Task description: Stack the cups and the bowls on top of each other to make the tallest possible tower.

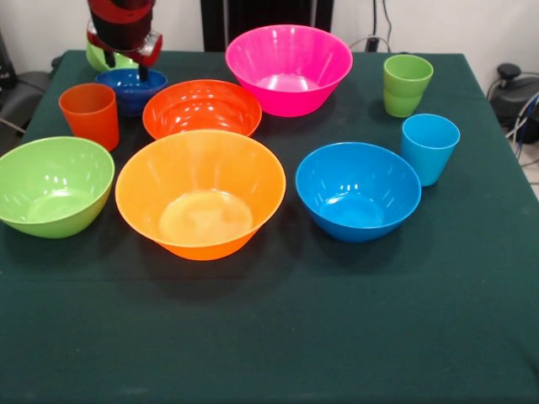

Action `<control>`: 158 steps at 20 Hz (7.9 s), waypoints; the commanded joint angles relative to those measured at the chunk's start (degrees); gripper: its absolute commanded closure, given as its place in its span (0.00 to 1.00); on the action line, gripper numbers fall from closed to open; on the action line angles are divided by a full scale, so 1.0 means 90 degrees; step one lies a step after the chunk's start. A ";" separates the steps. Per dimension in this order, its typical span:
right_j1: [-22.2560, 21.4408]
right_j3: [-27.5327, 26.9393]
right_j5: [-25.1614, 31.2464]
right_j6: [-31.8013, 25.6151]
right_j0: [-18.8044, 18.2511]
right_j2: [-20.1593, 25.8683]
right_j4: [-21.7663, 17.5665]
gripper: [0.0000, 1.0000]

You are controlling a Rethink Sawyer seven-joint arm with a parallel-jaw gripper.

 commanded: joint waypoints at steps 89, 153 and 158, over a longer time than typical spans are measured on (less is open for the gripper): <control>0.0135 -0.0046 0.0516 -0.0010 0.0183 0.0517 0.0304 1.00; -0.1777 0.1679 0.0943 0.0499 0.1581 -0.0632 0.0725 1.00; -0.2057 0.2105 0.0564 0.0536 0.1521 -0.0724 0.0736 1.00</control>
